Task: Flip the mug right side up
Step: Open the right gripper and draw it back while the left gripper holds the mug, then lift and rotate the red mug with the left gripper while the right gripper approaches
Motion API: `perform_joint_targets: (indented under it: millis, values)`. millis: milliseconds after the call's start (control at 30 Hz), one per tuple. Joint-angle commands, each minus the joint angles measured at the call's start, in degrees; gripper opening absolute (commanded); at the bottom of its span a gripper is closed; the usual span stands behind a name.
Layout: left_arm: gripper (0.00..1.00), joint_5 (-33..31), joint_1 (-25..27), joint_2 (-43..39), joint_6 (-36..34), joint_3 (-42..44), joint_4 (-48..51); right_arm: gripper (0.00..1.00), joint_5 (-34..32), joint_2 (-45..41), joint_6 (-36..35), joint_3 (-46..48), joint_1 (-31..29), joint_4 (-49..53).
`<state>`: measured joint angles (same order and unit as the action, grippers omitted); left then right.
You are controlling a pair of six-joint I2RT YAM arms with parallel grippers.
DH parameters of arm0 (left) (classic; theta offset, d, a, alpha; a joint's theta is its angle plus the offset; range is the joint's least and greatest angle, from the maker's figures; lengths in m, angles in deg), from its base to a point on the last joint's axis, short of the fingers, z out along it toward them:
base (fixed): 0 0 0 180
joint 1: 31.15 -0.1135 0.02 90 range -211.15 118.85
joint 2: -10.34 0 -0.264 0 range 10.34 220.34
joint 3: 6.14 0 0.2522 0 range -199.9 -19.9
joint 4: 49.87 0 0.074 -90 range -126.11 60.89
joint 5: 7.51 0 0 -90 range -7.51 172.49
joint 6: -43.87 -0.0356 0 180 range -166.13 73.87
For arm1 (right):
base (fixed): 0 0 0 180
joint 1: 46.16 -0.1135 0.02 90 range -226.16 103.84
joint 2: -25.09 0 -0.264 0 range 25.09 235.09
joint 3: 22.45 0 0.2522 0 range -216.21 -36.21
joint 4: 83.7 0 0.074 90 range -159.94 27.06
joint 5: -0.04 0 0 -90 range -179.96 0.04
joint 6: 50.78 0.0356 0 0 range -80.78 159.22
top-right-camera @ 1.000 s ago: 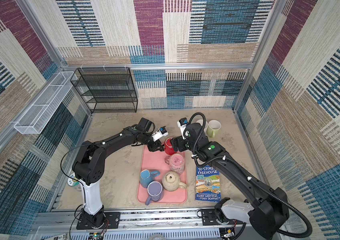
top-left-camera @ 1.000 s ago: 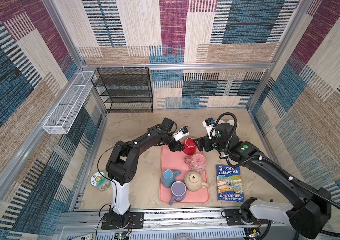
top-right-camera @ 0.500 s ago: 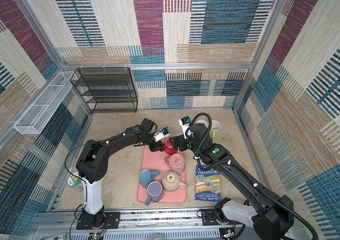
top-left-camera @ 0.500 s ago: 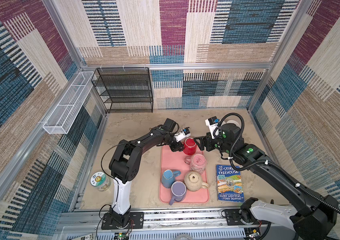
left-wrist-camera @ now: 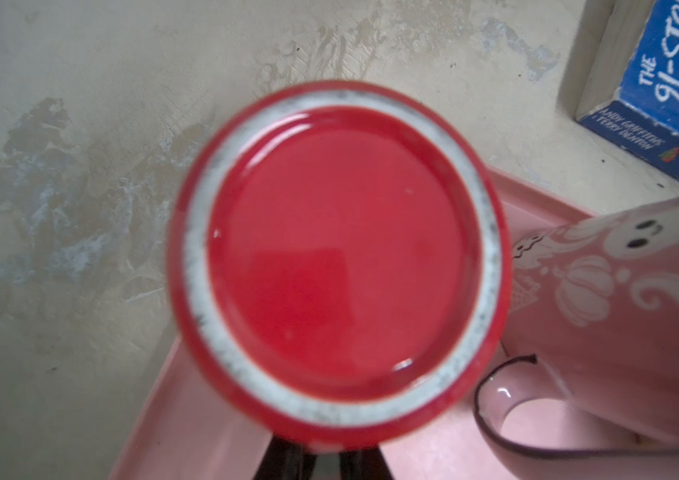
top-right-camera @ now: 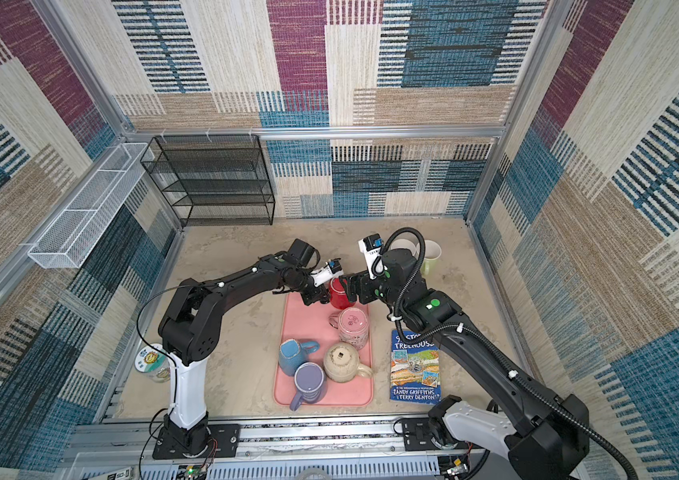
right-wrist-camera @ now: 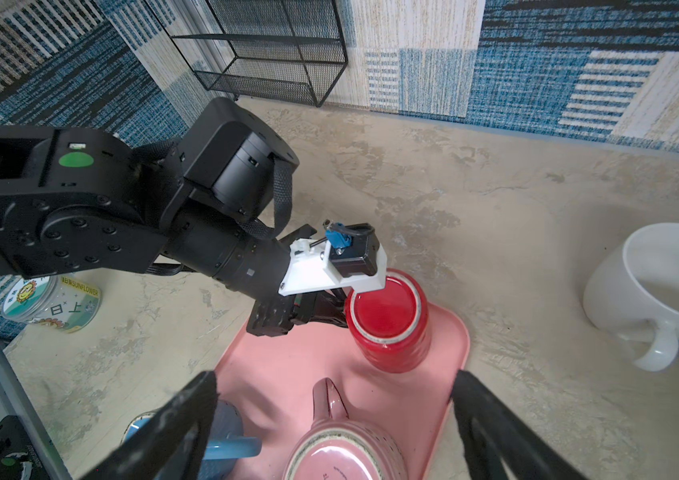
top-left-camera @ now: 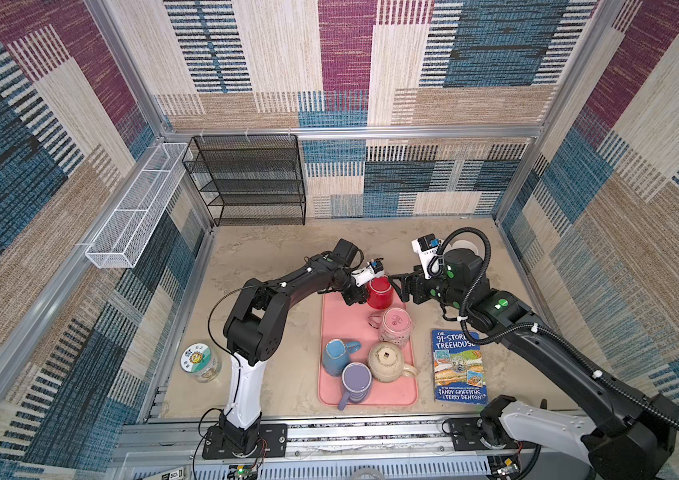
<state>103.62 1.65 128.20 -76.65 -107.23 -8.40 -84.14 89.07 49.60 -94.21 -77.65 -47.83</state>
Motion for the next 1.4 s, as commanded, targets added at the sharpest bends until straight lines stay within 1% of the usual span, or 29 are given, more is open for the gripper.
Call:
perform_joint_targets:
  millis: [0,167,233,467,633,733,967,1067,1200,1367]
  values:
    - [0.15,-2.26,0.14,0.24,0.37,-0.53,0.38,0.9,-0.19,-0.42,-0.01,0.23,0.02,-1.89]
    - [0.06,-3.87,0.62,0.35,0.68,-0.3,0.68,0.9,-0.06,-0.85,0.1,0.77,0.02,-1.89]
    - [0.0,-4.63,0.86,0.1,0.73,0.02,0.77,0.9,-0.08,-0.95,0.18,0.81,0.0,-1.89]
    - [0.0,-5.07,1.13,-2.6,3.32,0.93,1.66,0.9,0.03,-1.81,0.42,1.32,0.06,-2.5]
    - [0.0,-3.48,1.13,-7.29,7.02,3.17,-0.62,0.9,2.13,-1.58,0.6,2.91,0.11,-4.42]
    - [0.0,-2.6,1.13,-10.4,9.24,4.1,-1.71,0.9,2.27,-1.45,0.95,3.58,0.15,-5.08]
    - [0.0,-0.89,0.87,-16.15,14.51,4.38,-1.43,0.9,4.01,-3.22,0.88,4.24,0.68,-6.79]
    - [0.0,0.45,0.61,-19.03,18.02,5.7,-2.96,0.9,7.48,-3.99,0.96,5.97,1.52,-8.9]
    - [0.0,2.59,-0.12,-23.05,23.27,8.6,-6.35,0.89,16.51,-4.76,2.45,9.81,2.56,-14.68]
    - [0.0,6.1,-2.12,-28.52,30.45,12.72,-11.37,0.89,24.41,-7.84,3.53,13.74,4.49,-20.37]
